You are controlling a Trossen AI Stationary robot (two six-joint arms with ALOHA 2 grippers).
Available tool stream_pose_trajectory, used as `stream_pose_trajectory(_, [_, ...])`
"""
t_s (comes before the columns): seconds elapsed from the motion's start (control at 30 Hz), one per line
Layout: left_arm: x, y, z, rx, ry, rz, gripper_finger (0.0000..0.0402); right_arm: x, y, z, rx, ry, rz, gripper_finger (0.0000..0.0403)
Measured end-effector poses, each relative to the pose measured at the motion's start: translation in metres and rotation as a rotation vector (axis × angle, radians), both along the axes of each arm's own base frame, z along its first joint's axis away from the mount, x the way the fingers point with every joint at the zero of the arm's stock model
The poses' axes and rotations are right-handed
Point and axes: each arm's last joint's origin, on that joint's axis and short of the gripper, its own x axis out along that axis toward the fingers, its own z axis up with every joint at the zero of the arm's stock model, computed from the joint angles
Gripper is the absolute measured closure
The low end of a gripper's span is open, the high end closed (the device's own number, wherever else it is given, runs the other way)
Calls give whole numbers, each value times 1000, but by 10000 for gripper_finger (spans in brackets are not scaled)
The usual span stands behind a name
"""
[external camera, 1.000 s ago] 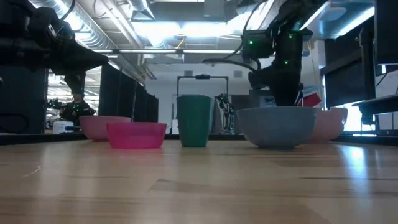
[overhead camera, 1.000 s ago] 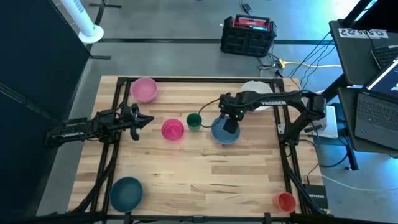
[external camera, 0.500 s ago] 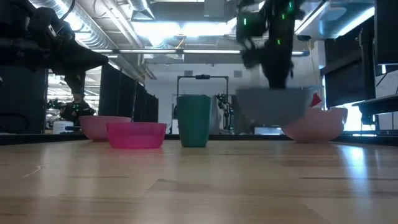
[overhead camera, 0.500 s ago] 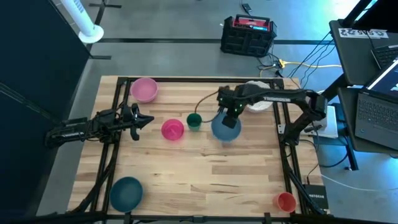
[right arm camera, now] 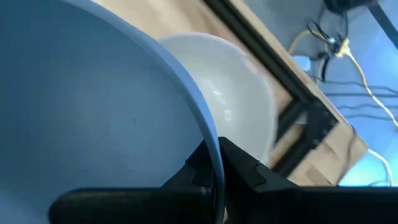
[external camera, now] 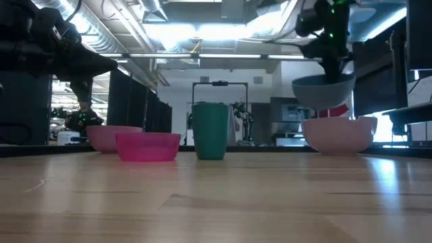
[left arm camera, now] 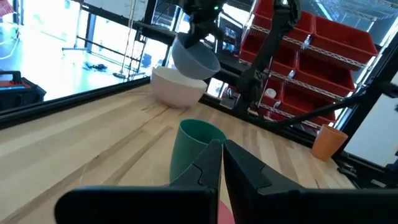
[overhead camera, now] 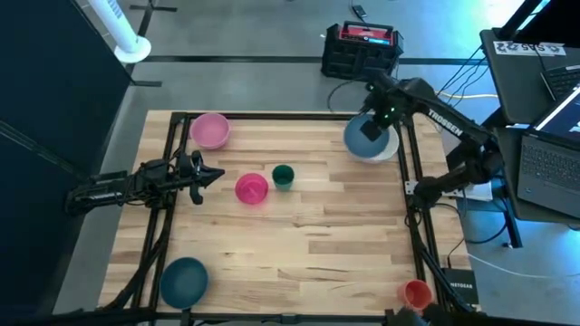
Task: Nest bowls inside each other
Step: Stack the light blue bowl on top of the white bowl
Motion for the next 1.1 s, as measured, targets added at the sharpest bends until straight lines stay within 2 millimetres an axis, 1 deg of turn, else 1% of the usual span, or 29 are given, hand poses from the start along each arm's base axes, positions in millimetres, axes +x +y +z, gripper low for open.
stream_pose_trajectory(0.1, [0,0,0,-11,-3,0,402,-11,-17,-7,-8,-11,-56,403])
stream_pose_trajectory(0.17, [0,0,0,-17,-4,0,402,-19,-23,-15,18,-24,-84,403])
stream_pose_trajectory(0.27, [0,0,0,-17,-4,0,402,-27,-25,-32,63,-16,-112,403])
stream_pose_trajectory(0.33, [0,0,0,-25,-6,0,402,-30,-23,-46,101,5,-119,403])
stream_pose_trajectory(0.4, [0,0,0,-31,-8,0,402,-31,-22,-56,109,20,-117,403])
stream_pose_trajectory(0.77, [0,0,0,-40,-11,0,402,-30,-22,-82,75,1,-136,403])
stream_pose_trajectory(0.83, [0,0,0,-40,-11,0,402,-31,-22,-84,75,0,-137,403])
stream_pose_trajectory(0.97, [0,0,0,-39,-10,0,402,-30,-23,-88,106,1,-136,402])
stream_pose_trajectory(1.1, [0,0,0,-38,-10,0,402,-30,-21,-104,180,10,-147,401])
